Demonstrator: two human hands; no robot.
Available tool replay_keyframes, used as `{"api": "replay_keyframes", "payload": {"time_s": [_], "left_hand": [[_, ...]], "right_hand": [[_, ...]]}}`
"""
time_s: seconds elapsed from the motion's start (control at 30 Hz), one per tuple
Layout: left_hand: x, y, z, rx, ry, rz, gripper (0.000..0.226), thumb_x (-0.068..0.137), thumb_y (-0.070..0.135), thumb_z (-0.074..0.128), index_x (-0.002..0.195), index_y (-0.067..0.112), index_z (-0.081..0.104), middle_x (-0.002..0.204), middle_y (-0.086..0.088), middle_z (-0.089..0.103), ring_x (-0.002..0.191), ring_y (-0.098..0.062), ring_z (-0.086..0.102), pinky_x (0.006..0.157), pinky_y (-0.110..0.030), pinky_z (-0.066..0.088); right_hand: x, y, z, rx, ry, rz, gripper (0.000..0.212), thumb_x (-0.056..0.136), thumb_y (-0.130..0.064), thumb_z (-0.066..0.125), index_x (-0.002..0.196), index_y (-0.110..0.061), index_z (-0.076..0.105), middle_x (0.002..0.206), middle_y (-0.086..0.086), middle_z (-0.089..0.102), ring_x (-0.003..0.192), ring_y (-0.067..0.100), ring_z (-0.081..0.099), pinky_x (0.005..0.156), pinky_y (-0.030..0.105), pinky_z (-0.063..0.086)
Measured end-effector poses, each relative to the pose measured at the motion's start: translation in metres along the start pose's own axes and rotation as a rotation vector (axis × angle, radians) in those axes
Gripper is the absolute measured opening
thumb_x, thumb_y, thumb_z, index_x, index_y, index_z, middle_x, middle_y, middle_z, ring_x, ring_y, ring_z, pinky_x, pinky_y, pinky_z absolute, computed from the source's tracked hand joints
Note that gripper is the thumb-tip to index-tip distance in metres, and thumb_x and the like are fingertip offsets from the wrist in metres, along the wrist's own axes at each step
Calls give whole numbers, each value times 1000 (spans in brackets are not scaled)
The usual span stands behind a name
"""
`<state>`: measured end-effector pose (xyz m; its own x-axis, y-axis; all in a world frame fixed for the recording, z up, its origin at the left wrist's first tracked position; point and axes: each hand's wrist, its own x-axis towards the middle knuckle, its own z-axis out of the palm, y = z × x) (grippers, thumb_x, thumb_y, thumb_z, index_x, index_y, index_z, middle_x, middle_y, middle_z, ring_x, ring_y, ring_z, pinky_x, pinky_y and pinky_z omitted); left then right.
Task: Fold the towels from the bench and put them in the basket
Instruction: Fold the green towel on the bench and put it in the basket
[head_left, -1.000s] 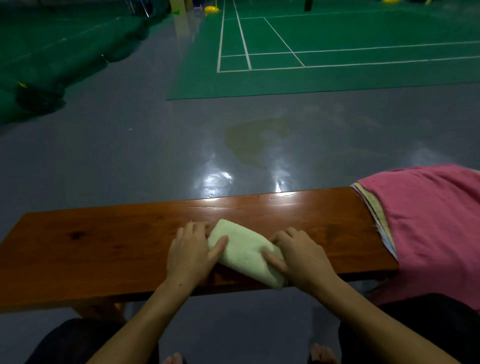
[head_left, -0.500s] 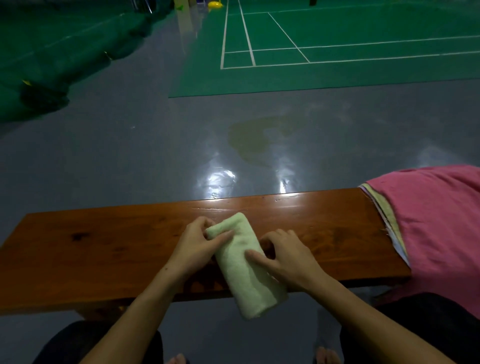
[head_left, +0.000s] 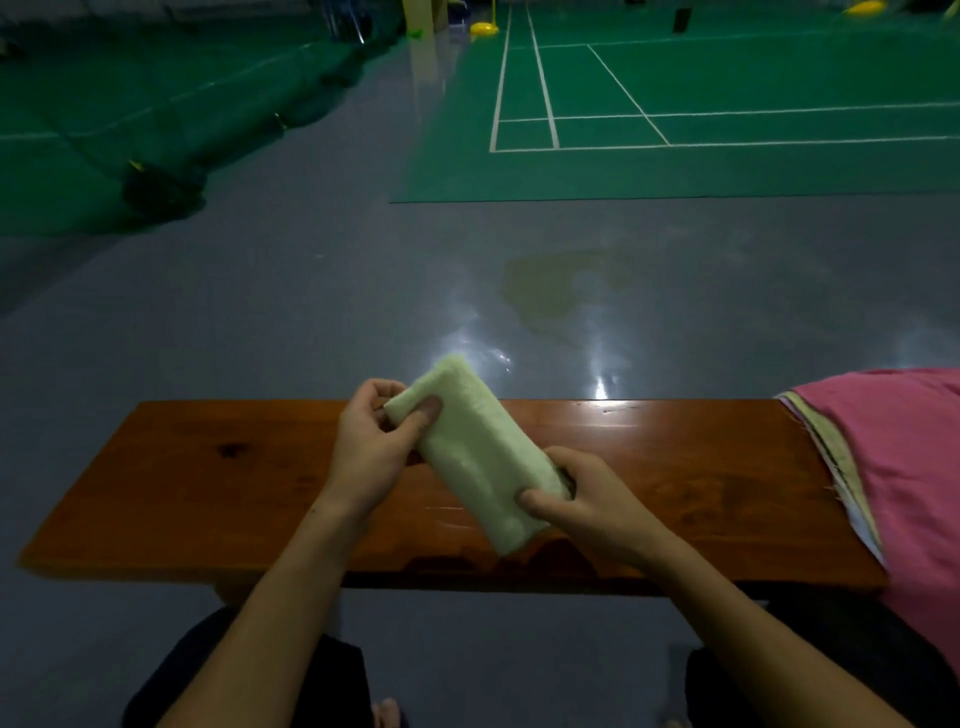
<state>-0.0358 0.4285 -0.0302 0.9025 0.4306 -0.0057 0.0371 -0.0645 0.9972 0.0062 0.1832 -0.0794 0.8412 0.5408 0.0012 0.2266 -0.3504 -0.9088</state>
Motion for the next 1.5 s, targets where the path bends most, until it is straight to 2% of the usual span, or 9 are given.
{"api": "replay_keyframes", "payload": {"time_s": [0.07,0.23,0.37,0.47,0.67,0.83,1.07,1.2,1.5], "left_hand": [[-5,6,-11,-33,30,14,27,95,13,75,112,6,56,95,-9,71,79,-12,72,61,-32,62],[-26,22,-60,-128,143,57,31,95,17,76,118,5,57,102,-11,72,87,-16,75,65,-32,62],[-50,33,-118,-156,190,93,28,100,16,69,121,4,54,106,-11,72,92,-19,74,68,-41,65],[-76,37,-173,-116,283,154,19,102,15,66,116,9,55,98,-7,71,86,-10,72,63,-36,63],[-160,22,-288,-60,537,168,22,98,20,70,115,11,59,100,-10,75,90,-21,75,67,-40,65],[-242,-13,-370,-72,779,78,26,93,21,77,112,11,64,104,-11,76,92,-22,76,68,-40,65],[-351,-92,-453,-60,1087,-108,22,88,18,84,105,13,71,95,-10,79,87,-27,77,68,-44,65],[-403,-156,-484,-47,1241,-236,18,86,17,86,99,18,73,87,-4,79,82,-20,76,62,-28,62],[-483,-325,-515,15,1220,-689,26,89,8,80,101,27,67,103,-6,74,97,-31,72,82,-53,62]], "right_hand": [[1,-7,10,-18,43,-41,30,82,-40,76,100,-18,69,89,5,69,78,26,67,63,49,56],[9,-48,38,-75,151,-209,18,87,-20,81,91,-29,66,77,-20,64,64,3,56,54,17,40],[18,-86,74,-83,138,-306,19,86,-29,74,103,-21,71,85,-5,69,74,17,64,60,41,52],[22,-119,114,-107,50,-374,25,83,-35,66,101,-18,68,83,0,67,73,23,62,62,47,50],[14,-180,215,-155,-256,-470,13,81,-29,72,86,-34,61,72,-18,57,61,2,51,55,23,40],[-8,-206,313,-192,-583,-516,30,87,-40,82,78,-23,59,67,-13,49,60,4,44,54,25,30],[-62,-209,457,-270,-846,-424,40,79,-54,87,74,-30,55,64,-13,53,59,3,49,53,22,31],[-95,-184,534,-269,-909,-319,53,75,-54,90,114,-27,65,95,-14,64,82,2,59,67,18,42],[-162,-85,676,-490,-1140,13,64,86,-49,83,131,-10,59,117,3,63,109,22,63,87,32,55]]}}
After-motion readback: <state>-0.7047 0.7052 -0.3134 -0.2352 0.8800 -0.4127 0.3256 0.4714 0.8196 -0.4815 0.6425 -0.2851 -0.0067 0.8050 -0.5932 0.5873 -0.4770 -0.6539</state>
